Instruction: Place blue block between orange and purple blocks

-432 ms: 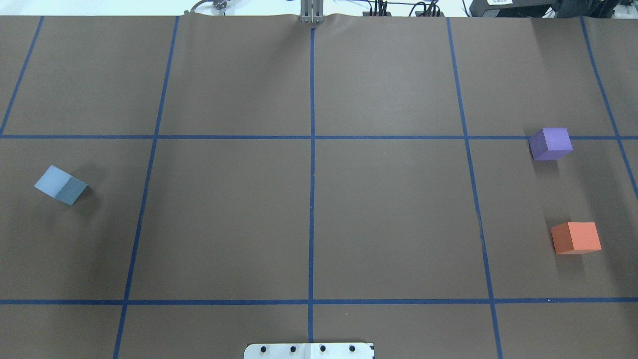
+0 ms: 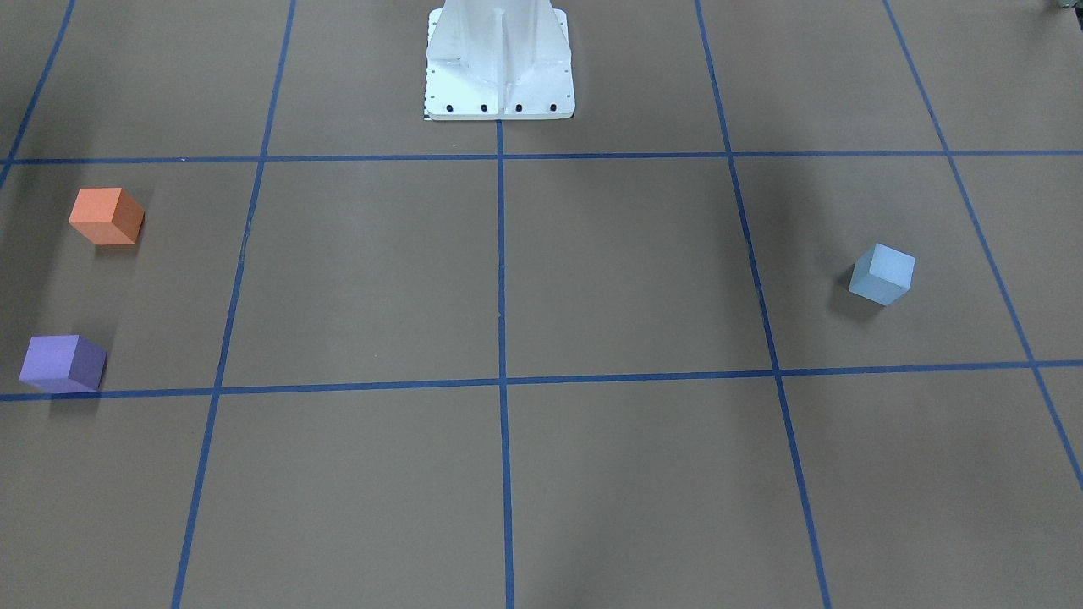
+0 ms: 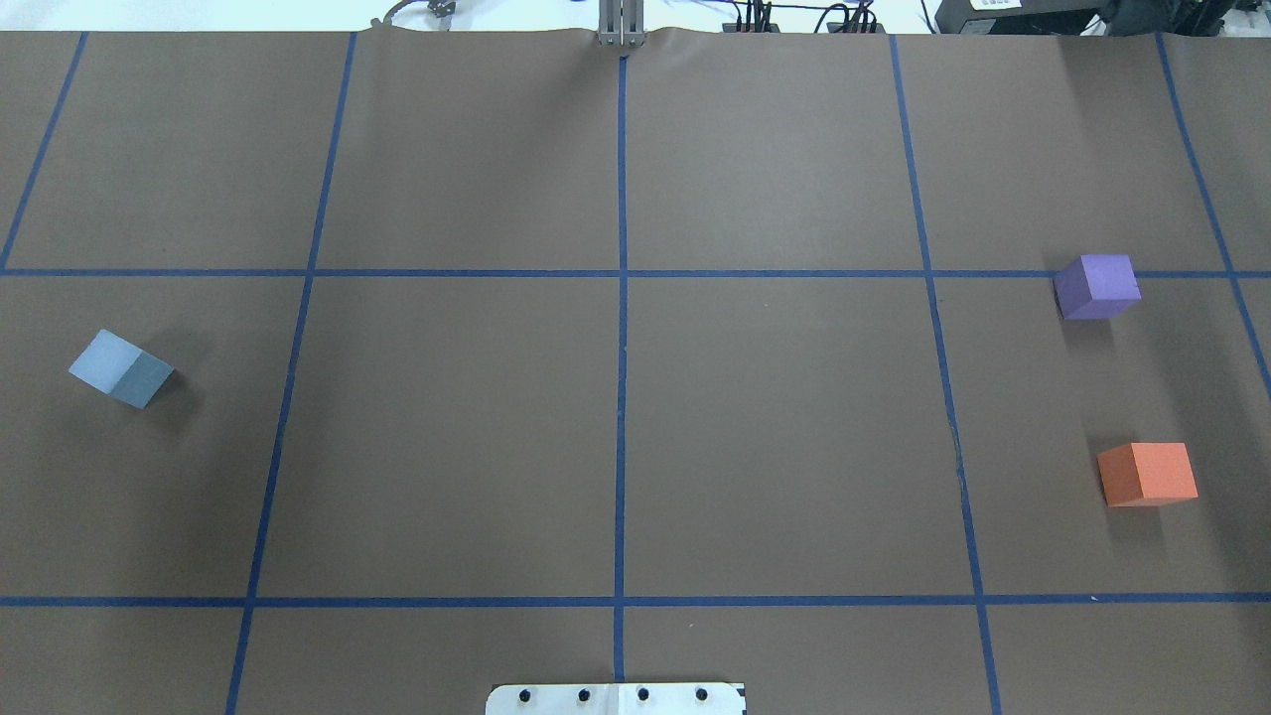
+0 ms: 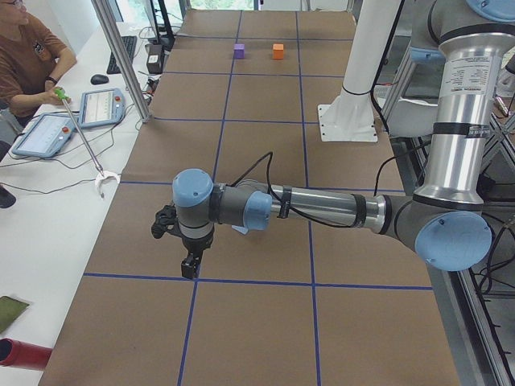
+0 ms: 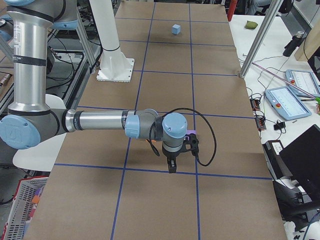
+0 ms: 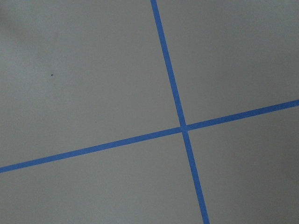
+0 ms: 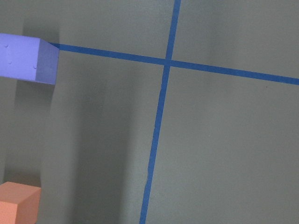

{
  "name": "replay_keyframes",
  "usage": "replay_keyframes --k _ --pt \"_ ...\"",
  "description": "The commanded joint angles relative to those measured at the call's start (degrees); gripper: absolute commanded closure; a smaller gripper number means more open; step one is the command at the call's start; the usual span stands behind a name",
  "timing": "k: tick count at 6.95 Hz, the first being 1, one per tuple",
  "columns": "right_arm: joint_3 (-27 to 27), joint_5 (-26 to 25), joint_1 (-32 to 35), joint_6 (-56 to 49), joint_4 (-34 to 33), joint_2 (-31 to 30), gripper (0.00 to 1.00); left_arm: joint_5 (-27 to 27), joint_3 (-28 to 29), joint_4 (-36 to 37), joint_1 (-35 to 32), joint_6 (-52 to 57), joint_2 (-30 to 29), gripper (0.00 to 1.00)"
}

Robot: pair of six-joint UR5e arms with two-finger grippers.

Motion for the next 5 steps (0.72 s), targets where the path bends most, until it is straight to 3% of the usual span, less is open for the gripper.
replay_keyframes --k 1,3,5 --pt "0.20 0.68 0.00 0.02 0.00 0.03 0.00 -0.37 -10.26 5.18 1.18 -0.03 -0.37 0.00" --pt "0.20 0.86 0.00 -0.06 0.09 0.29 0.00 -0.99 -15.57 4.31 6.35 -6.13 0.25 0.00" --pt "0.20 0.78 0.00 -0.06 0.09 0.55 0.00 -0.90 -14.20 -1.29 15.04 -9.23 0.69 0.00"
